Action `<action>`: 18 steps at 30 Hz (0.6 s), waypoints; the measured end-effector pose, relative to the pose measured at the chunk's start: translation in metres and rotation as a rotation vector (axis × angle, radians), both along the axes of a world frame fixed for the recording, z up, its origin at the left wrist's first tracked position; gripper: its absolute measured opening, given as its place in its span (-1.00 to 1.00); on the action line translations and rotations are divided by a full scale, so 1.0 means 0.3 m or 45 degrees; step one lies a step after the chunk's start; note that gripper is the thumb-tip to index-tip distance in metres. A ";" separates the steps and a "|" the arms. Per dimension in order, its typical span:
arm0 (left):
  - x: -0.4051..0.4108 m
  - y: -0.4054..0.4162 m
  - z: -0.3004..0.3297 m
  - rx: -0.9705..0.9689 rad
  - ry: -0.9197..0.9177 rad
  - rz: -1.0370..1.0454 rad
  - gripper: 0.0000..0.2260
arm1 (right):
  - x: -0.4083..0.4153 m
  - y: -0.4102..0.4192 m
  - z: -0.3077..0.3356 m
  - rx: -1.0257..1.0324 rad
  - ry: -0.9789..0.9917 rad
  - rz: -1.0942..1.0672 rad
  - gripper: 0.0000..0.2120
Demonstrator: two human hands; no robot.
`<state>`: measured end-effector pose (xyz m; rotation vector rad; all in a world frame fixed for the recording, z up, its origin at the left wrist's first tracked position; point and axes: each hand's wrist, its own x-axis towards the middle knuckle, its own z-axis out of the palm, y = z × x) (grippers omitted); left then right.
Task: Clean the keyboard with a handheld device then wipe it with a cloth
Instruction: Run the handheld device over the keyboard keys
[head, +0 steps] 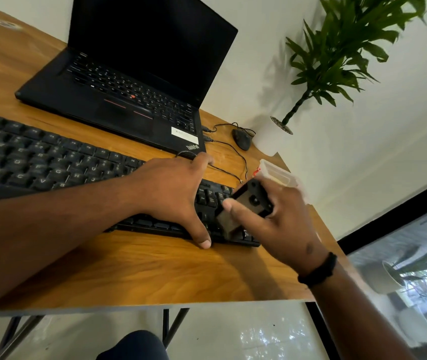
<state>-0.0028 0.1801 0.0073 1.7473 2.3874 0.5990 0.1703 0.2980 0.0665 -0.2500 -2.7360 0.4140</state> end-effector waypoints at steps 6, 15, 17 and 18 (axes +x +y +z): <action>0.000 0.001 0.002 -0.009 0.005 0.006 0.36 | -0.017 0.020 0.025 0.070 -0.066 -0.049 -0.74; -0.001 0.002 -0.002 0.005 0.012 -0.002 0.35 | -0.006 0.026 0.040 -0.026 -0.275 -0.108 -0.73; -0.002 0.002 -0.003 0.012 0.018 -0.007 0.35 | -0.003 0.031 0.038 0.015 -0.222 -0.116 -0.70; -0.002 0.002 -0.001 0.012 0.012 -0.007 0.35 | -0.003 0.036 0.039 0.040 -0.152 -0.128 -0.69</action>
